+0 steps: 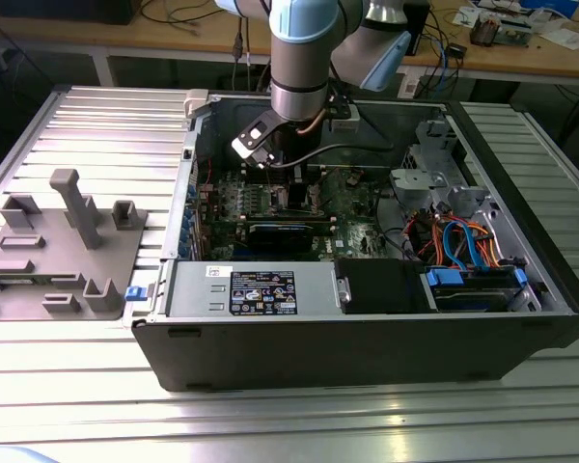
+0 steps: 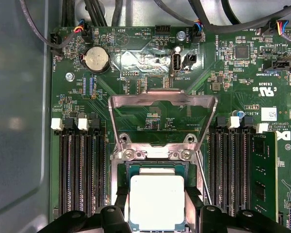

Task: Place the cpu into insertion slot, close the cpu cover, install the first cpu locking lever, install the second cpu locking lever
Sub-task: 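Place the cpu into insertion slot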

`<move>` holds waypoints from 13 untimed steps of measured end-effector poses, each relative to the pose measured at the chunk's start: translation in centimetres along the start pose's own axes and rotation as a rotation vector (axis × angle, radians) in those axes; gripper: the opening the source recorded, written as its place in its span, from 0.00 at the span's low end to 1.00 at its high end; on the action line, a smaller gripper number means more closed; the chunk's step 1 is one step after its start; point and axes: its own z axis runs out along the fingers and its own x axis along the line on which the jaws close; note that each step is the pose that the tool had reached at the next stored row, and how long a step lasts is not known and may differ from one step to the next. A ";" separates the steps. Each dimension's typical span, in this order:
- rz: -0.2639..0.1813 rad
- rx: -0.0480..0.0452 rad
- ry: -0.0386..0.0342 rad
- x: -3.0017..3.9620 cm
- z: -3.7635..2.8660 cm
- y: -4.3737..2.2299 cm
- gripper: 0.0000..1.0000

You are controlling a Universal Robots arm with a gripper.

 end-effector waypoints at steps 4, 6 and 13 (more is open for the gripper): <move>0.000 0.0000 -0.0001 0.00 0.00 0.00 0.54; 0.000 0.0000 0.0000 0.00 0.01 0.00 0.54; 0.000 0.0000 0.0000 0.00 0.02 0.00 0.54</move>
